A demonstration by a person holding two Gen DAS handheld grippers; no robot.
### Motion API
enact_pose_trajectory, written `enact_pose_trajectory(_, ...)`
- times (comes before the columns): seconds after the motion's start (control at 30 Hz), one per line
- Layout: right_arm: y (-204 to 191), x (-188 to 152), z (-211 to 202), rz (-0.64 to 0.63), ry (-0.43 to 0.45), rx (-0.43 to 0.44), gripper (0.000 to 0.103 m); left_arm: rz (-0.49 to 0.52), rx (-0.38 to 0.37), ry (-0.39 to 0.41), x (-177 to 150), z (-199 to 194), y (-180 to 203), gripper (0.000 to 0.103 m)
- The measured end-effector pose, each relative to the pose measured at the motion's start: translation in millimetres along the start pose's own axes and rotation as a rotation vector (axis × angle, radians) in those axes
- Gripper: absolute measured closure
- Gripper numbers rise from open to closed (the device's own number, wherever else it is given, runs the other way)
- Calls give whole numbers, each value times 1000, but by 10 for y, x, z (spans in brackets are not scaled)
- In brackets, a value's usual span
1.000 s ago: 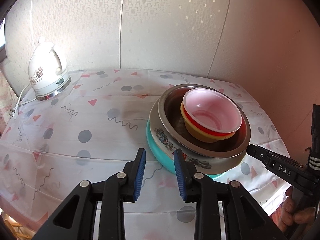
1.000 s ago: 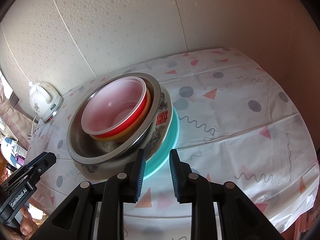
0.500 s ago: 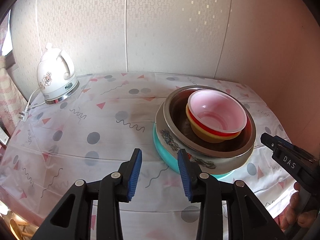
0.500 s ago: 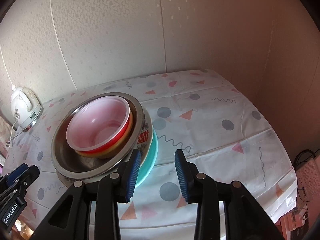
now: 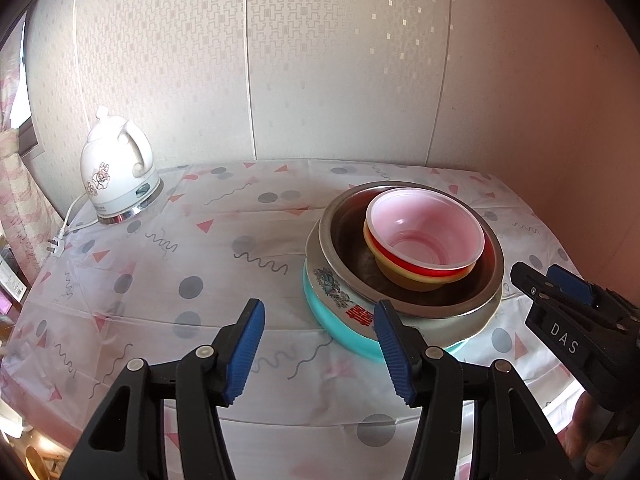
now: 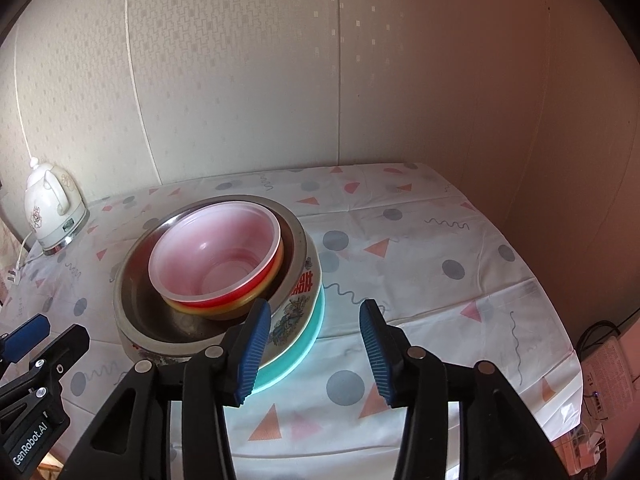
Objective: Organize plates and bowls
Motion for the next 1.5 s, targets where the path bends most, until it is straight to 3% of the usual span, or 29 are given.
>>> enact_pose_trajectory(0.47,-37,10,-20,-22,10,6,56,-5,4,12,10,-32,3,35)
enact_pose_trajectory(1.5,-82,-10,-23,-36,14,25,56,-15,-10,26,-5,-55,25,30)
Point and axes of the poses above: each gripper's, at about its wrist camera, not at the fingertips, and z roughly the way its jaws point, y to its right, x to its top, the point moved 9 cm from there along z, roughly the way its jaws point, and after that the axes turned 4 degrees about -x, right-handed, at the moved point
